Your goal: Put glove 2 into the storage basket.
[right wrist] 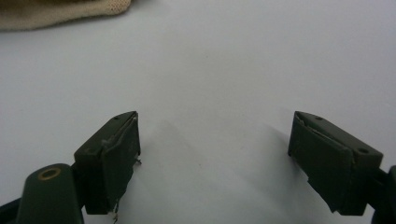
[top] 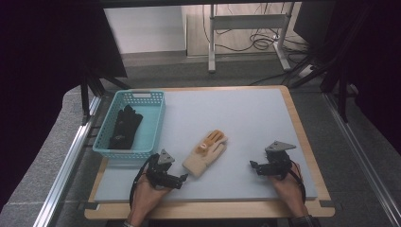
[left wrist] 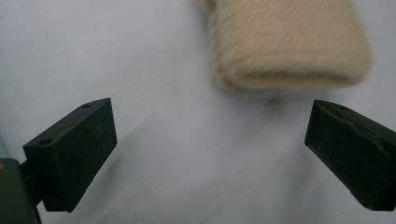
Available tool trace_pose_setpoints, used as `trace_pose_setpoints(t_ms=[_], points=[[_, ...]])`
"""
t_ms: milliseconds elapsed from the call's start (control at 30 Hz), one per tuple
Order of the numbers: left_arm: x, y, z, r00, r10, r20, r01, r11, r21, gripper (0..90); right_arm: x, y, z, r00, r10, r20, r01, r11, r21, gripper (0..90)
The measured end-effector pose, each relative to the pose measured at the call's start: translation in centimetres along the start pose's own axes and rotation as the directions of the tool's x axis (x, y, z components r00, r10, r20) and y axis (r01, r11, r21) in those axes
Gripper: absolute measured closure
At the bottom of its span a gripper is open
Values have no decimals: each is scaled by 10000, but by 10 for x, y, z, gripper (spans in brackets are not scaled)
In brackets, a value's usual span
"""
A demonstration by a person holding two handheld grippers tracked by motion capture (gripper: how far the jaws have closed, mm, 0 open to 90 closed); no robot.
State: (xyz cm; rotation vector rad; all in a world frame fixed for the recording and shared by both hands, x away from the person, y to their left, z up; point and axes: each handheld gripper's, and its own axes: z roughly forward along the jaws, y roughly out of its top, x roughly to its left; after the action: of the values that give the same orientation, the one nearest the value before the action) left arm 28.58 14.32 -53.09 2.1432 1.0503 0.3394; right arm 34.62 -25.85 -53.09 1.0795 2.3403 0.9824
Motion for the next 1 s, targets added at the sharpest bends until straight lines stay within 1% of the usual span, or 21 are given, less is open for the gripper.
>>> trace_pose_setpoints(t_ms=[133,200,233,267,300,333,367,400,433,500,533,567,600,633,667,733,833,900,933,967,1000], points=[[-5,16,-2,9993,-47,364,58,9995,-309,26,0,0,0,10000,-10,12,10,10000,-3,164],[-7,27,0,9988,46,489,-31,9995,-301,26,0,0,0,10000,-5,17,5,10000,-3,164],[-7,27,0,9988,46,489,-31,9995,-301,26,0,0,0,10000,-2,12,2,10000,-3,164],[-10,37,4,9986,227,485,-217,9996,-206,25,0,0,0,10000,-6,20,6,10000,-5,164],[-10,37,4,9986,227,485,-217,9996,-206,25,0,0,0,10000,-6,20,6,10000,-5,164],[-12,48,10,9981,365,496,-360,9993,-111,26,0,0,0,10000,-5,22,5,10000,-7,164],[-12,53,13,9980,400,493,-397,9992,-71,26,0,0,0,10000,-5,17,5,10000,-6,164],[-13,58,16,9979,430,492,-430,9991,-21,25,0,0,0,10000,-5,20,5,10000,-5,164],[-13,58,16,9979,430,492,-430,9991,-21,25,0,0,0,10000,-5,20,5,10000,-5,164],[-15,68,25,9973,540,504,-548,9984,143,25,0,0,0,10000,-9,17,9,10000,-10,164],[-16,71,28,9971,583,495,-594,9980,202,25,0,0,0,10000,-7,18,7,10000,-11,164],[-18,77,35,9970,630,441,-648,9971,399,25,0,0,0,10000,-8,16,8,10000,-12,164],[-19,79,40,9968,677,422,-698,9963,502,25,0,0,0,10000,-6,19,6,10000,-10,164],[-19,79,40,9968,677,422,-698,9963,502,25,0,0,0,10000,-6,19,6,10000,-10,164],[-20,83,50,9966,703,426,-733,9945,745,25,0,0,0,10000,-7,17,7,10000,-12,164],[-20,84,60,9968,669,449,-711,9924,1004,25,0,0,0,10000,5,20,-5,10000,-8,164],[-19,85,73,9973,479,549,-547,9900,1300,27,0,0,0,10000,6,17,-6,10000,-8,164],[-19,85,80,9970,507,586,-591,9866,1523,37,0,0,0,10000,5,17,-5,10000,-9,164],[-21,84,84,9967,598,540,-680,9836,1673,45,0,0,0,10000,4,17,-4,10000,-9,164],[-21,84,84,9967,598,540,-680,9836,1673,39,0,0,0,10000,4,17,-4,10000,-9,164],[-25,83,85,9957,858,361,-908,9811,1707,39,0,0,0,10000,6,12,-6,10000,-8,164]])
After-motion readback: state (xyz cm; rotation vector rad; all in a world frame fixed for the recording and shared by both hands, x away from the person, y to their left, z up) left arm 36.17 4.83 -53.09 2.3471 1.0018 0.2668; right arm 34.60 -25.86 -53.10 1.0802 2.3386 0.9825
